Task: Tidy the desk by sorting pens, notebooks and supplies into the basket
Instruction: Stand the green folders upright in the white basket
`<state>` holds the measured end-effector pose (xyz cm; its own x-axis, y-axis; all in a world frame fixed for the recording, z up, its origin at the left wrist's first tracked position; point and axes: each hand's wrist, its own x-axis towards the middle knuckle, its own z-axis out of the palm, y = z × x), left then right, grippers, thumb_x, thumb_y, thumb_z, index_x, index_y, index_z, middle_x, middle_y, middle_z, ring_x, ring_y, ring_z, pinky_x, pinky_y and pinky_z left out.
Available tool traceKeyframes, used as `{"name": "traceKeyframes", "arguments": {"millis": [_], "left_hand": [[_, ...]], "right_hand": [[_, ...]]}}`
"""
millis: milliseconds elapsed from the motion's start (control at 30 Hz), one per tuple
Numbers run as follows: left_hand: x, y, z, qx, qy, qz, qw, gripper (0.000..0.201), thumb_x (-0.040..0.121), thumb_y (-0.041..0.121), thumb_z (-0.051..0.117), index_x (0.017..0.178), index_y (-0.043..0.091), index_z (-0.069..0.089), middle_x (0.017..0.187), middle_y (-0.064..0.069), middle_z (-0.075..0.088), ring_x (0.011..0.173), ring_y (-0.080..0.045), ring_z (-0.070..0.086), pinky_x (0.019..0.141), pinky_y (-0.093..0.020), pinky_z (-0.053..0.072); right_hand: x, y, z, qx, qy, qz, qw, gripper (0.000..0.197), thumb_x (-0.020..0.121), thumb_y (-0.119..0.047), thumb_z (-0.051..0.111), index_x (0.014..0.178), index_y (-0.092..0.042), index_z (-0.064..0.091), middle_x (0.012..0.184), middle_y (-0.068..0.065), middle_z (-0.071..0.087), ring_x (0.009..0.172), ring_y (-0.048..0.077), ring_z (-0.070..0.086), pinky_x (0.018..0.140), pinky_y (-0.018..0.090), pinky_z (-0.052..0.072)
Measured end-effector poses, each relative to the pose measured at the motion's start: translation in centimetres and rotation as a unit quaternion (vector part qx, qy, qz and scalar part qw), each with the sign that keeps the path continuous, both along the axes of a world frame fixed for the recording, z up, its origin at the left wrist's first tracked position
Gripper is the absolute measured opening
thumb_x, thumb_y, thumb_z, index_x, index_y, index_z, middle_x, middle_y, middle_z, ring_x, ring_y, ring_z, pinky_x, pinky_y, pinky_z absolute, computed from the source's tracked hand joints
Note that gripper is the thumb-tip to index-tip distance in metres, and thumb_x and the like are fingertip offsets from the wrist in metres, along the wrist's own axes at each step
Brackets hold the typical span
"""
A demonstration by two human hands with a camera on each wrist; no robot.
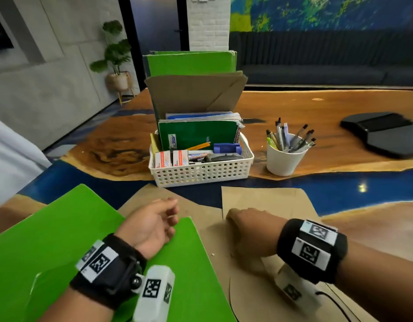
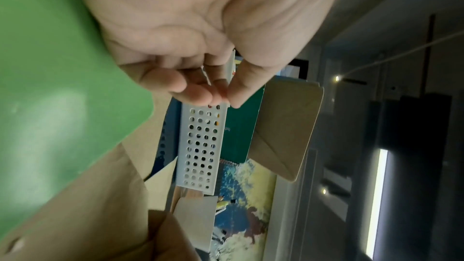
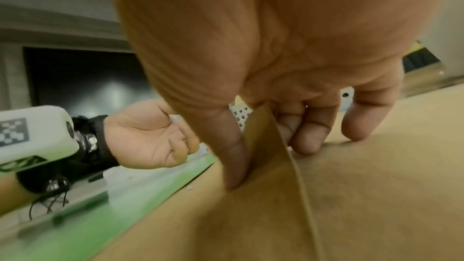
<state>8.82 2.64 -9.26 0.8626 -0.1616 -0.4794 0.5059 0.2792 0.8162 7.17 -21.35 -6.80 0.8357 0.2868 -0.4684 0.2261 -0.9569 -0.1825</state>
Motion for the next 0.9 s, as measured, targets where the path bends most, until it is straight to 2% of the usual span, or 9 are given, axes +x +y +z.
{"name": "traceKeyframes", "arguments": {"millis": [100,200,300,433,500,633,700,800,900], "left_hand": [[0.4,-0.1,-1.2,-0.047,0.020,0.052,0.997,0.005,0.088,0.020,0.064,0.087,0.023,0.060,0.072,0.003,0.057,0.058,-0.010,0.050,0.052,-0.024,0.033],[0.4,0.8,-2.3,-0.133,0.048,0.045,0.989,0.005,0.091,0.017,0.059,0.091,0.017,0.064,0.075,-0.002,0.059,0.058,-0.010,0.054,0.046,-0.021,0.042],[0.5,1.9,-2.9,-0.201,0.057,0.028,0.978,0.012,0.092,0.020,0.054,0.096,0.014,0.065,0.078,-0.005,0.060,0.059,-0.012,0.058,0.048,-0.023,0.046],[0.5,1.9,-3.0,-0.212,0.050,0.012,0.976,0.014,0.094,0.020,0.052,0.098,0.013,0.064,0.079,-0.006,0.060,0.060,-0.013,0.058,0.049,-0.024,0.047],[0.5,1.9,-3.1,-0.215,0.047,0.012,0.975,0.014,0.094,0.020,0.052,0.099,0.014,0.064,0.079,-0.006,0.061,0.060,-0.013,0.059,0.049,-0.024,0.048],[0.4,1.8,-3.0,-0.214,0.045,0.019,0.976,0.014,0.093,0.019,0.053,0.100,0.013,0.064,0.081,-0.008,0.061,0.062,-0.014,0.060,0.051,-0.024,0.050],[0.3,1.7,-3.0,-0.202,0.041,0.024,0.978,0.014,0.091,0.019,0.054,0.101,0.012,0.064,0.082,-0.009,0.062,0.064,-0.015,0.062,0.051,-0.025,0.052],[0.2,1.5,-3.0,-0.190,0.031,0.031,0.981,0.014,0.088,0.016,0.057,0.100,0.011,0.063,0.084,-0.011,0.064,0.068,-0.017,0.064,0.054,-0.027,0.055],[-0.1,1.2,-2.9,-0.192,0.013,0.022,0.981,0.016,0.090,0.012,0.057,0.105,0.008,0.061,0.088,-0.015,0.065,0.075,-0.022,0.067,0.061,-0.031,0.059]], "right_hand": [[0.3,-0.4,0.6,0.056,-0.006,-0.010,0.998,0.015,0.089,-0.027,0.067,0.102,-0.025,0.062,0.100,-0.004,0.060,0.094,0.019,0.056,0.080,0.029,0.044],[1.2,-2.6,2.1,0.084,-0.010,-0.062,0.994,0.010,0.091,-0.031,0.068,0.098,-0.030,0.060,0.095,-0.010,0.059,0.095,0.015,0.056,0.082,0.029,0.043],[3.2,-6.5,2.3,0.043,-0.066,-0.151,0.985,0.022,0.088,-0.034,0.071,0.107,-0.027,0.064,0.102,-0.007,0.064,0.097,0.017,0.059,0.086,0.032,0.048],[5.0,-12.5,1.3,0.001,-0.128,-0.285,0.950,0.029,0.081,-0.034,0.076,0.104,-0.020,0.066,0.111,0.006,0.070,0.096,0.024,0.063,0.082,0.031,0.050],[4.9,-14.1,0.7,-0.011,-0.120,-0.321,0.939,0.049,0.075,-0.038,0.081,0.114,-0.018,0.060,0.119,0.007,0.066,0.104,0.026,0.061,0.084,0.032,0.050],[4.6,-13.8,-0.2,0.054,-0.085,-0.390,0.915,0.081,0.070,-0.039,0.089,0.135,-0.014,0.048,0.127,0.008,0.060,0.108,0.026,0.060,0.085,0.034,0.053],[4.4,-13.2,-0.5,0.097,-0.071,-0.416,0.901,0.070,0.070,-0.032,0.089,0.129,-0.012,0.055,0.118,0.009,0.065,0.103,0.027,0.064,0.088,0.038,0.055],[3.7,-12.2,-0.2,0.258,-0.060,-0.453,0.851,0.032,0.080,-0.014,0.081,0.110,-0.010,0.071,0.094,0.012,0.074,0.085,0.030,0.071,0.078,0.042,0.060],[1.9,-10.8,2.7,0.397,-0.086,-0.431,0.806,0.016,0.091,-0.007,0.070,0.107,-0.009,0.072,0.092,0.011,0.076,0.082,0.026,0.072,0.073,0.037,0.058]]}}
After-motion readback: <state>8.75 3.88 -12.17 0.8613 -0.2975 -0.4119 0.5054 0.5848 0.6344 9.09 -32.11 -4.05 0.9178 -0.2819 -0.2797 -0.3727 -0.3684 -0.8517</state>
